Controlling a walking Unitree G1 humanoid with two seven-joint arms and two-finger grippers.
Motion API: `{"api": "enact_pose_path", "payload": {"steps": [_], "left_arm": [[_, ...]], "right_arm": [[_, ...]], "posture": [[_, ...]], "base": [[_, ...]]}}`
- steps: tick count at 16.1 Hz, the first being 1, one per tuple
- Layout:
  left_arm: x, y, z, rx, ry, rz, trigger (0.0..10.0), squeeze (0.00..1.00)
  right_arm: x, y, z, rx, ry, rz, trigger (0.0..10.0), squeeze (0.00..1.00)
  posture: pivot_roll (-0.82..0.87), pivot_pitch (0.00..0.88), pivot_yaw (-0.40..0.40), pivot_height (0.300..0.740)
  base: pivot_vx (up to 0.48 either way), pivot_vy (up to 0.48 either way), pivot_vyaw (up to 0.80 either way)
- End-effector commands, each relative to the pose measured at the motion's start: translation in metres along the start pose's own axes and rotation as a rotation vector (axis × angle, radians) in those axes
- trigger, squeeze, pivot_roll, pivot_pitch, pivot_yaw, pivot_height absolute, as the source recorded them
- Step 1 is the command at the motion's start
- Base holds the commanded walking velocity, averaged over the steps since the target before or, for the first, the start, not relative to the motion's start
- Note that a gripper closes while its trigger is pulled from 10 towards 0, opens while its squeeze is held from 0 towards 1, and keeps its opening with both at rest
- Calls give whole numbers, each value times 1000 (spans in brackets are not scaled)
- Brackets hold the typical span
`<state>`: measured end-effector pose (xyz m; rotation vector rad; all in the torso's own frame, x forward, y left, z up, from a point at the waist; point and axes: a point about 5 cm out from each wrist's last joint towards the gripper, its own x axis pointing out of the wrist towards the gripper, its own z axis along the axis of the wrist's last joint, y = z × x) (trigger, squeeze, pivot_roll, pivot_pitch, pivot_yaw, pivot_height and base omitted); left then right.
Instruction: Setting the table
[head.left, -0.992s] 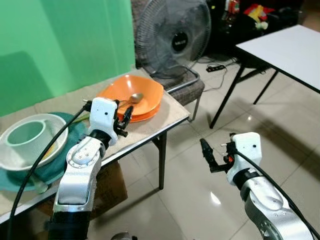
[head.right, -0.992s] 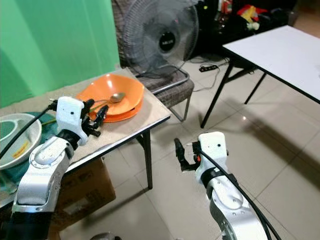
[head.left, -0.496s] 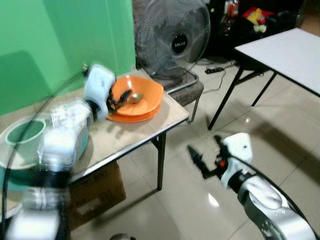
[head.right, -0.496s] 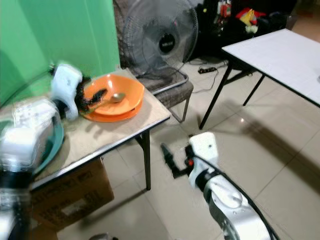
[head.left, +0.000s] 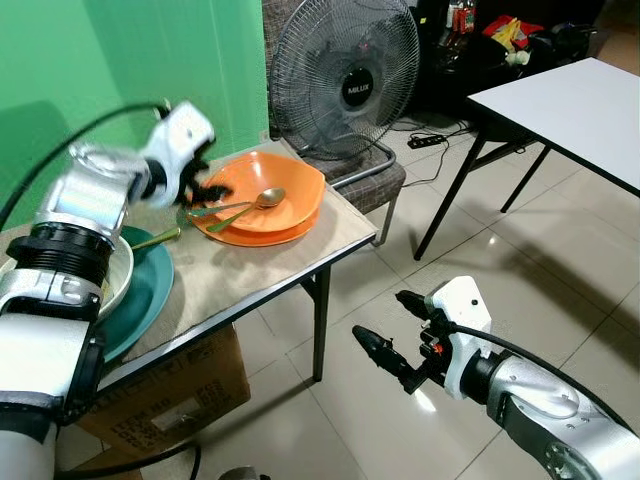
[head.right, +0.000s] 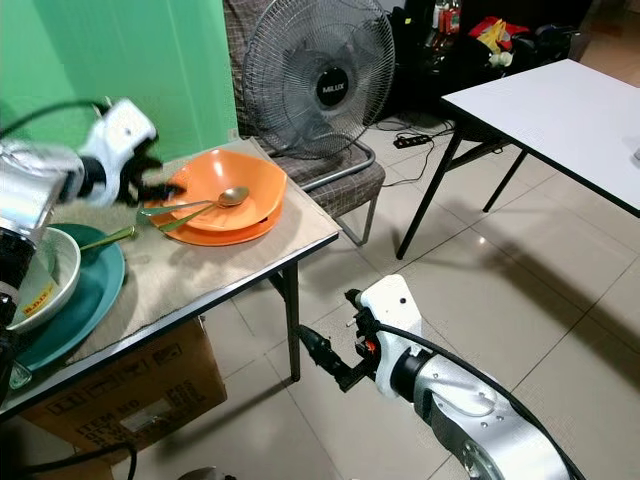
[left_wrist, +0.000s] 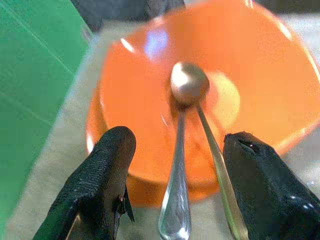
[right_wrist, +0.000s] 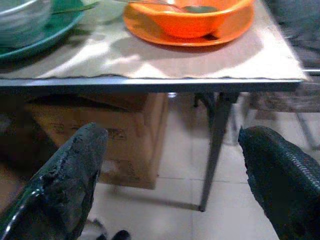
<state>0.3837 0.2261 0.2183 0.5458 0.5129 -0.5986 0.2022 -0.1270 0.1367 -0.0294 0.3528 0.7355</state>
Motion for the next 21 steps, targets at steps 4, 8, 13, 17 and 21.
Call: {"api": "enact_pose_path", "payload": {"steps": [4, 8, 13, 17, 21], "left_arm": [[3, 3, -10, 45, 101, 3, 10000, 0], [10, 3, -19, -1, 125, 0, 10000, 0], [12, 4, -21, 6, 142, 5, 6588, 0], [13, 3, -16, 7, 130, -6, 1176, 0], [14, 1, -12, 21, 126, -36, 0, 0]], "right_arm": [[-5, 8, 6, -17, 15, 94, 10000, 1000], [-6, 6, 7, -21, 39, 99, 10000, 0], [-7, 5, 7, -25, 49, 99, 10000, 0], [-9, 5, 8, -31, 46, 105, 10000, 0], [-10, 1, 11, -47, 41, 101, 10000, 0]], "posture": [[-58, 0, 2, 740], [-58, 0, 0, 740], [-66, 0, 8, 740], [-70, 0, 11, 740], [-71, 0, 15, 740]], "base": [[0, 0, 0], [0, 0, 0], [0, 0, 0], [0, 0, 0], [0, 0, 0]]}}
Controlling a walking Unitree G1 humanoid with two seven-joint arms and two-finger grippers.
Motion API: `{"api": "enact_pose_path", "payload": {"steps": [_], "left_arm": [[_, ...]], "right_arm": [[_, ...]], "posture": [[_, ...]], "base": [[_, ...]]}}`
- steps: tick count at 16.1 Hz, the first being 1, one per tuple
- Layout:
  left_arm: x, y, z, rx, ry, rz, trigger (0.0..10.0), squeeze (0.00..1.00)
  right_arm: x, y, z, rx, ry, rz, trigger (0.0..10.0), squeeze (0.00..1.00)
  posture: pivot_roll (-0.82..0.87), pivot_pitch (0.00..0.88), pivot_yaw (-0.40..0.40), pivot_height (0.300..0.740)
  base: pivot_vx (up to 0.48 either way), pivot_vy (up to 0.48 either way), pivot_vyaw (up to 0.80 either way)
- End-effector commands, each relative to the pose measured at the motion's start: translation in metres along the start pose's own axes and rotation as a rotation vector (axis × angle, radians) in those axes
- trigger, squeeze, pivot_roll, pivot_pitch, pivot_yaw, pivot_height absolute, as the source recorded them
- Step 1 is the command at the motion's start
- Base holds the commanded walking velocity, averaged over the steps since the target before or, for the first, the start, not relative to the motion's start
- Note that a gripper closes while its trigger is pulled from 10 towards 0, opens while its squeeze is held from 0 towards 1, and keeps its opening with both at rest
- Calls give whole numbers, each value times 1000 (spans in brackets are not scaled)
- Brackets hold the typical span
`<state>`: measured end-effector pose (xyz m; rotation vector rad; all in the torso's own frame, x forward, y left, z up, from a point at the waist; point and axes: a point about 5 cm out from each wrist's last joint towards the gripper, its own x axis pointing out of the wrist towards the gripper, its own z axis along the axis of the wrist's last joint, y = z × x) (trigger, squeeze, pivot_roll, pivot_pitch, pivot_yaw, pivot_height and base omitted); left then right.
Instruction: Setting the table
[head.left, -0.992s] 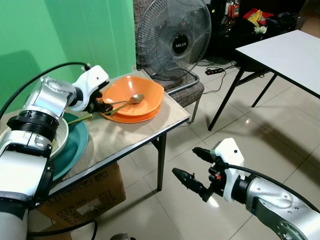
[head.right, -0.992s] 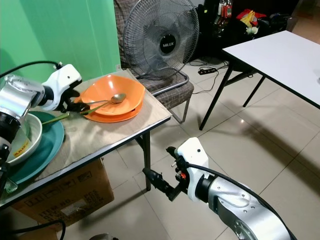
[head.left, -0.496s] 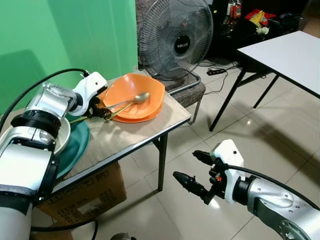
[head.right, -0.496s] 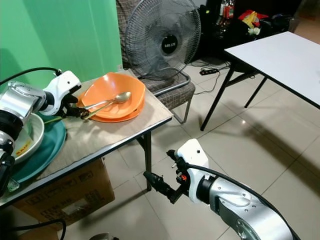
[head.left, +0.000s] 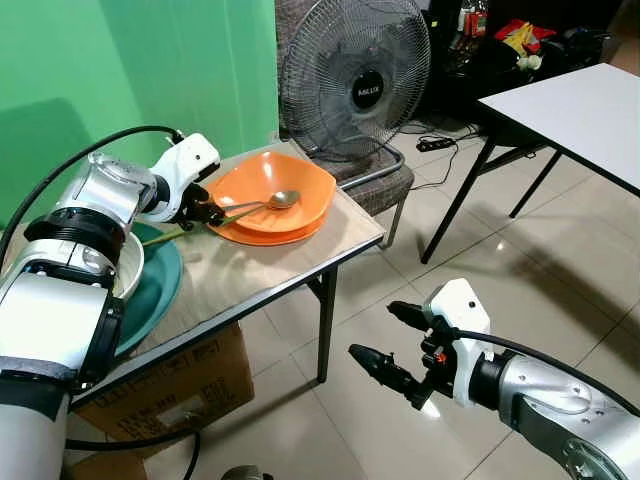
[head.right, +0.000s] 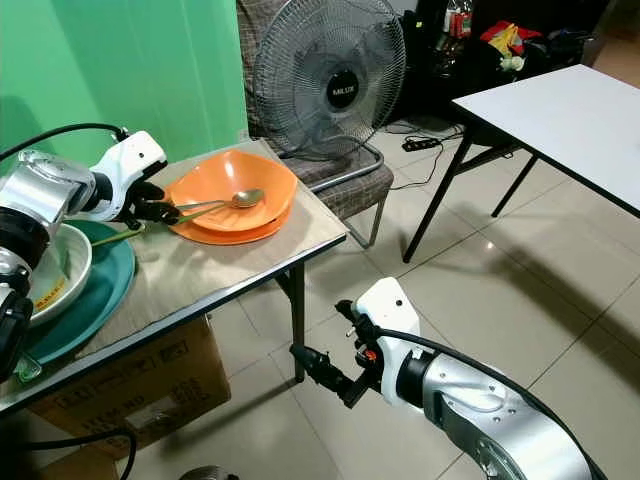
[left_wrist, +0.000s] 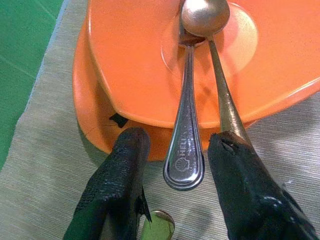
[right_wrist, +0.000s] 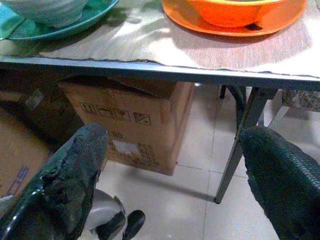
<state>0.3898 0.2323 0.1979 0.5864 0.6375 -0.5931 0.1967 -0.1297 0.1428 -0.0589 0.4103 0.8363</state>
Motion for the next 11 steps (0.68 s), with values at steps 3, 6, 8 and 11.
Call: {"api": "enact_pose_path", "payload": {"steps": [3, 6, 8, 11], "left_arm": [[0, -1, 5, 24, 10, -21, 0, 0], [-1, 0, 6, 21, 10, -28, 0, 0], [-2, 0, 6, 23, 14, -33, 0, 0], [-3, 1, 8, 28, 13, -39, 0, 0]], "right_arm": [[-5, 0, 9, -29, -33, 33, 10000, 0], [-5, -3, 13, -30, -60, 26, 10000, 0], [-5, -3, 14, -31, -65, 27, 10000, 0], [-5, -4, 14, -33, -69, 29, 10000, 0]], "posture": [[-69, 0, 16, 740], [-66, 0, 16, 740], [-65, 0, 16, 740], [-64, 0, 17, 740]], "base": [[0, 0, 0], [0, 0, 0], [0, 0, 0], [0, 0, 0]]}}
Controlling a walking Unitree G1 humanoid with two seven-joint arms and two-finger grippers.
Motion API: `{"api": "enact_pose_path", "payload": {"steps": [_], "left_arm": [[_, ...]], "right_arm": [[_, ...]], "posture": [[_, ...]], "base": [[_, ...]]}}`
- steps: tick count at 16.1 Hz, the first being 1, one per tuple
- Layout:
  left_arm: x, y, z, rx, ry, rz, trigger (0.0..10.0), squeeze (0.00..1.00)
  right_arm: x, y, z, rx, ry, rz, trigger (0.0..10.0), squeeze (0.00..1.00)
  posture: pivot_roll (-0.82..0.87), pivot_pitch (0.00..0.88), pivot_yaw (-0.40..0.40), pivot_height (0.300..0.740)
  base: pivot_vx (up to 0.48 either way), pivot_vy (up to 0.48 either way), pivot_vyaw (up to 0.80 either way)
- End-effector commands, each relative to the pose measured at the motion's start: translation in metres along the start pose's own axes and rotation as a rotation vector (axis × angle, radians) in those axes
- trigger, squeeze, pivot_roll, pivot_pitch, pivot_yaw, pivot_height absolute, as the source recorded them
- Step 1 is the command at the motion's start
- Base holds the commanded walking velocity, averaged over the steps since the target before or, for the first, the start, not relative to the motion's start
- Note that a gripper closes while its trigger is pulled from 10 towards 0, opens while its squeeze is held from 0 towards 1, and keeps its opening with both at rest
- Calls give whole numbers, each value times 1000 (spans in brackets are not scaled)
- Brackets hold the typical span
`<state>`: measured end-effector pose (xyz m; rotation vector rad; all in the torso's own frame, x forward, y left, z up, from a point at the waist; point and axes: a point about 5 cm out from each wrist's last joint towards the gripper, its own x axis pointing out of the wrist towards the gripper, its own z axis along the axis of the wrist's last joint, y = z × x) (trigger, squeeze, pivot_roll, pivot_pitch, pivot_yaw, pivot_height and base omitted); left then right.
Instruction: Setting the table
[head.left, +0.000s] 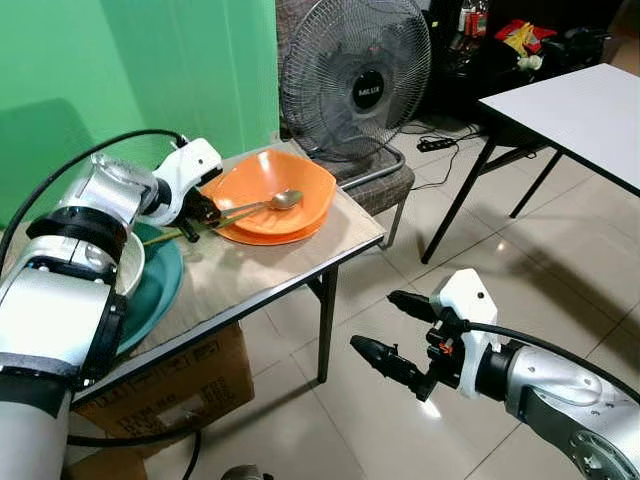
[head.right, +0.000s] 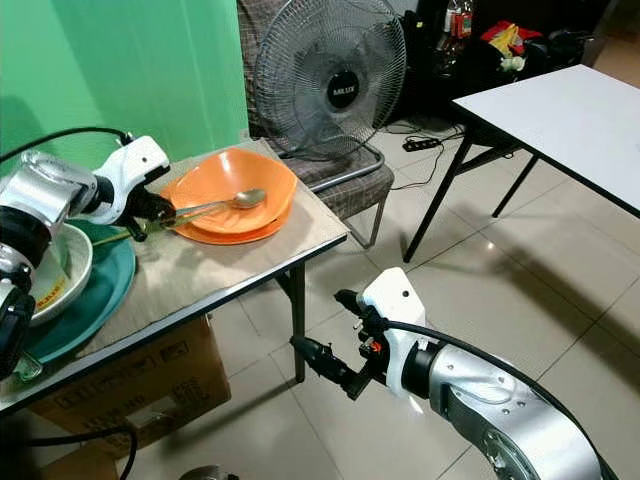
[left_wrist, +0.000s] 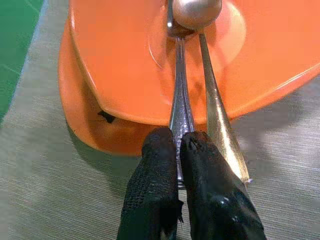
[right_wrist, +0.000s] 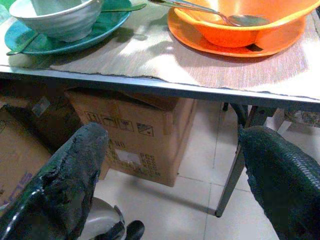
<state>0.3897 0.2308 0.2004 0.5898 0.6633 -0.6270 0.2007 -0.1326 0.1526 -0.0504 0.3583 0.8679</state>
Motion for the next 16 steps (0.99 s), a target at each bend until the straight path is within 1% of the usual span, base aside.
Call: {"api": "enact_pose_path", "payload": {"steps": [1, 5, 7, 8, 9, 10, 11, 13, 14, 15, 16], "left_arm": [[-2, 1, 6, 21, -5, -1, 0, 0], [-3, 3, 8, 13, -15, 15, 0, 0], [-9, 9, 15, -2, -59, 56, 0, 0], [-14, 11, 20, -3, -102, 46, 0, 0], [-18, 13, 25, 20, -136, 37, 7608, 16], [-20, 14, 25, 13, -151, 28, 10000, 1000], [-21, 12, 22, 22, -149, -11, 10000, 1000], [-19, 9, 16, 40, -146, -44, 10000, 1000], [-16, 8, 10, 93, -143, -15, 10000, 1000], [-15, 8, 6, 169, -132, 25, 10000, 1000], [-14, 9, 1, 172, -115, 48, 10000, 1000]], "right_arm": [[-2, -1, 5, -17, -21, -1, 10000, 0], [-2, -3, 5, -22, -24, -15, 10000, 0], [-3, -3, 5, -24, -26, -25, 10000, 0], [-3, -3, 5, -24, -25, -28, 10000, 0], [-4, -2, 4, -22, -25, -28, 10000, 0], [-4, -1, 4, -20, -25, -29, 10000, 0], [-4, 1, 3, -15, -25, -31, 10000, 0], [-4, 2, 1, -9, -26, -33, 10000, 0], [-3, 3, 1, -8, -27, -34, 10000, 0], [-3, 3, 1, -6, -29, -37, 10000, 0], [-2, 4, 1, -5, -32, -37, 10000, 0]], "posture": [[-65, 0, 19, 740], [-67, 0, 24, 740], [-69, 0, 28, 740], [-72, 0, 32, 740], [-72, 0, 34, 740], [-73, 0, 39, 740], [-73, 0, 42, 740], [-70, 0, 42, 740], [-70, 0, 43, 740], [-69, 0, 42, 740], [-68, 0, 43, 740]], "base": [[0, 0, 0], [0, 0, 0], [0, 0, 0], [0, 0, 0], [0, 0, 0], [0, 0, 0], [0, 0, 0], [0, 0, 0], [0, 0, 0], [0, 0, 0], [0, 0, 0]]}}
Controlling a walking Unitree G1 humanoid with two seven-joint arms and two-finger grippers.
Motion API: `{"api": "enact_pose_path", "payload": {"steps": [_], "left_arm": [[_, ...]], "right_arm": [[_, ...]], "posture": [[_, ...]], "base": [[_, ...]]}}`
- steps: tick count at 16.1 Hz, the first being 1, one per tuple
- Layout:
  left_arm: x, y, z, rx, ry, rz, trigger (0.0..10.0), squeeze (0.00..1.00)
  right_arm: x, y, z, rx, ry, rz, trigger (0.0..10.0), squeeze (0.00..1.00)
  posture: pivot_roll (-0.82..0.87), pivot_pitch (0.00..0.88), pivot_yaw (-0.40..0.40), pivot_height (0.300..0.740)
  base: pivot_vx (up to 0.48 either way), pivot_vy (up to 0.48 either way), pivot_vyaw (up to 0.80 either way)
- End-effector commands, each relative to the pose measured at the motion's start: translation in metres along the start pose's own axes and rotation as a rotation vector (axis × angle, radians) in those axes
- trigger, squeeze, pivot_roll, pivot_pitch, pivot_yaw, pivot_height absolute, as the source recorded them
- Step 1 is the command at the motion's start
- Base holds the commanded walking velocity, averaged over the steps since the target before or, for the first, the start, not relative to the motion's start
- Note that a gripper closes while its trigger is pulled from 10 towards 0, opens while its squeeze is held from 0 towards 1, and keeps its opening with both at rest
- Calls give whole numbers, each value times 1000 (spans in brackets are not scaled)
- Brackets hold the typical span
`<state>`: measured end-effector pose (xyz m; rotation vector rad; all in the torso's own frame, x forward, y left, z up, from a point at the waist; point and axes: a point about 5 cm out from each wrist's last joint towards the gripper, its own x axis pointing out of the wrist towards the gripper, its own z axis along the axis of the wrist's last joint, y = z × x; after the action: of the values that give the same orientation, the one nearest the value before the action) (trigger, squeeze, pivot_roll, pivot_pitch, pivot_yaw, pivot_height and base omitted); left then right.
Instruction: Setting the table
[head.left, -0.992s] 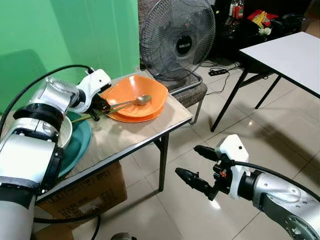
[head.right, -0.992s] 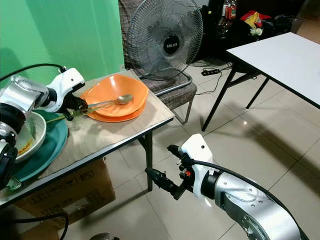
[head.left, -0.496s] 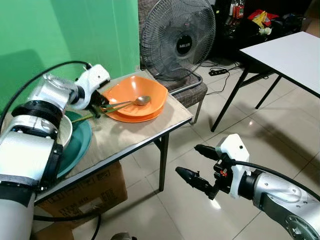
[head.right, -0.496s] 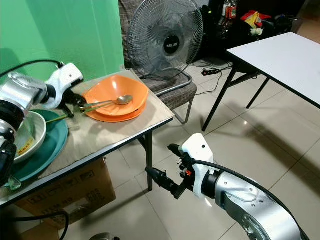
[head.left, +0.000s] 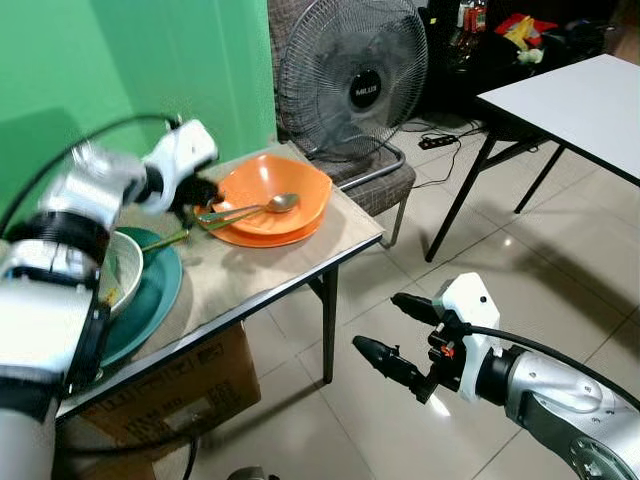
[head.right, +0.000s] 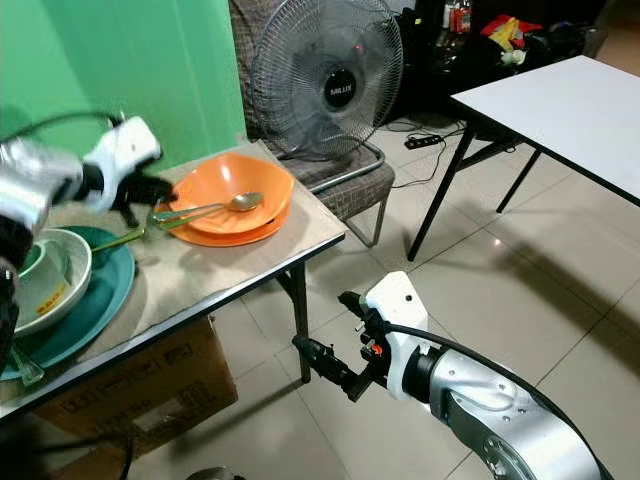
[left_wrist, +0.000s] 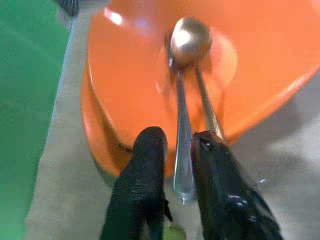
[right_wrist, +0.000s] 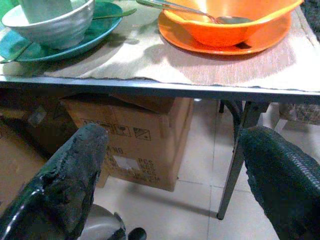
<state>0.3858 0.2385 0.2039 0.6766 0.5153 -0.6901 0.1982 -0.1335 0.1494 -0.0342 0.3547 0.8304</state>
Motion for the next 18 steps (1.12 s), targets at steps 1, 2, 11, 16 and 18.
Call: {"api": "enact_pose_path", "payload": {"steps": [1, 2, 11, 16, 18], "left_arm": [[-5, 4, 2, 6, -8, 21, 10000, 1000], [-5, 3, 1, -10, -16, 11, 10000, 1000], [-7, -4, -13, 10, 13, -21, 10000, 1000], [-5, -2, -15, 11, 37, 24, 10000, 0], [-4, 1, -13, -3, 39, 67, 10000, 0]], "right_arm": [[-1, 3, 4, -22, -22, 0, 10000, 0], [-1, 4, 4, -21, -20, 3, 10000, 0], [2, 7, 2, -27, -10, 36, 10000, 0], [2, 6, 2, -31, -10, 36, 10000, 0], [2, 5, 2, -33, -9, 31, 10000, 0]], "posture": [[-68, 0, 43, 740], [-68, 0, 42, 740], [-58, 0, 33, 740], [-64, 0, 36, 740], [-66, 0, 37, 740]], "base": [[0, 0, 0], [0, 0, 0], [0, 0, 0], [0, 0, 0], [0, 0, 0]]}}
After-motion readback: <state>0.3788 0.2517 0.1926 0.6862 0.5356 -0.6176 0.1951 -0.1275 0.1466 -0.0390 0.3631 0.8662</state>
